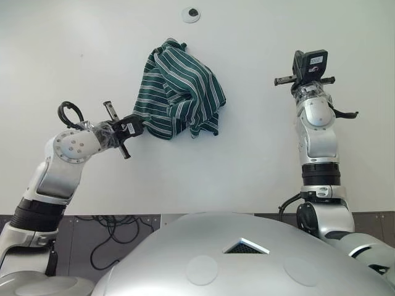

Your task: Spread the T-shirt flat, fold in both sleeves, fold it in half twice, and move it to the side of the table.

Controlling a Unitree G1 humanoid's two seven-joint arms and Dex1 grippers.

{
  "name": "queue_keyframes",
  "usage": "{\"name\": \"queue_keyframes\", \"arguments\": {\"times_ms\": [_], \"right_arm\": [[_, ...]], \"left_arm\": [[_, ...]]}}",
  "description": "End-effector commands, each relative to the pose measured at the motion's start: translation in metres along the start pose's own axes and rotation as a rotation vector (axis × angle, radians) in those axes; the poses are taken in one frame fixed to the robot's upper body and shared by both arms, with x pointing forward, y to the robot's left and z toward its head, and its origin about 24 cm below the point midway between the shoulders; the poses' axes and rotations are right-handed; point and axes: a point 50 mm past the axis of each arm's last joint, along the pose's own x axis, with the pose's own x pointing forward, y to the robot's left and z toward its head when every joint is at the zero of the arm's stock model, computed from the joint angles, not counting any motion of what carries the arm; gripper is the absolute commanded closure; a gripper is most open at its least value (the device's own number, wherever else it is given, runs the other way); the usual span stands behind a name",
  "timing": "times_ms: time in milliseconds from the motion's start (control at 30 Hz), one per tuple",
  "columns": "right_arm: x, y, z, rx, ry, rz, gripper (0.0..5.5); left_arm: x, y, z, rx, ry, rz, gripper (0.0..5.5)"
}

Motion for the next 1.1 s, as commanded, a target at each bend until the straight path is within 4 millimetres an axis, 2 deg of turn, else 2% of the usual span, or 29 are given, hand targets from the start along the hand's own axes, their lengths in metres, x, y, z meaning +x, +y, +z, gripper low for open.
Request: {"name": "queue_keyframes", "arguments": {"times_ms": [33,133,267,400,467,533,633,767,867,1100], "right_arm": [[0.005,0.002,0.013,0.009,-0.048,-0.004,5.50],[0.009,0.001,0.021,0.019,-0.071,-0.015,5.50],[0.014,0.000,0.027,0.033,-0.094,-0.035,5.50],[0.018,0.006,0.043,0.037,-0.147,0.035,5.50],[0.018,0.018,0.061,0.100,-0.181,0.192,5.50],[0.016,0.032,0.078,0.231,-0.180,0.382,5.50],[0.003,0.049,0.097,0.359,-0.156,0.683,4.94],[-0.010,0.074,0.105,0.311,-0.089,1.008,4.23],[-0.009,0.084,0.100,0.253,-0.044,1.092,3.77],[0.012,0.091,0.093,0.173,-0.008,1.083,3.77]], "left_arm": [[-0.026,0.043,0.047,-0.008,-0.150,0.051,5.48],[-0.043,0.079,0.086,0.007,-0.278,0.102,5.48],[-0.055,0.118,0.133,0.013,-0.431,0.184,5.48],[-0.060,0.132,0.156,0.032,-0.496,0.208,5.48],[-0.064,0.138,0.165,0.028,-0.535,0.229,5.48],[-0.066,0.142,0.170,0.024,-0.558,0.248,5.48],[-0.066,0.145,0.171,0.027,-0.558,0.256,5.50],[-0.064,0.142,0.169,0.029,-0.565,0.243,5.50],[-0.063,0.138,0.171,0.041,-0.574,0.223,5.50],[-0.063,0.129,0.178,0.072,-0.600,0.181,5.50]]}}
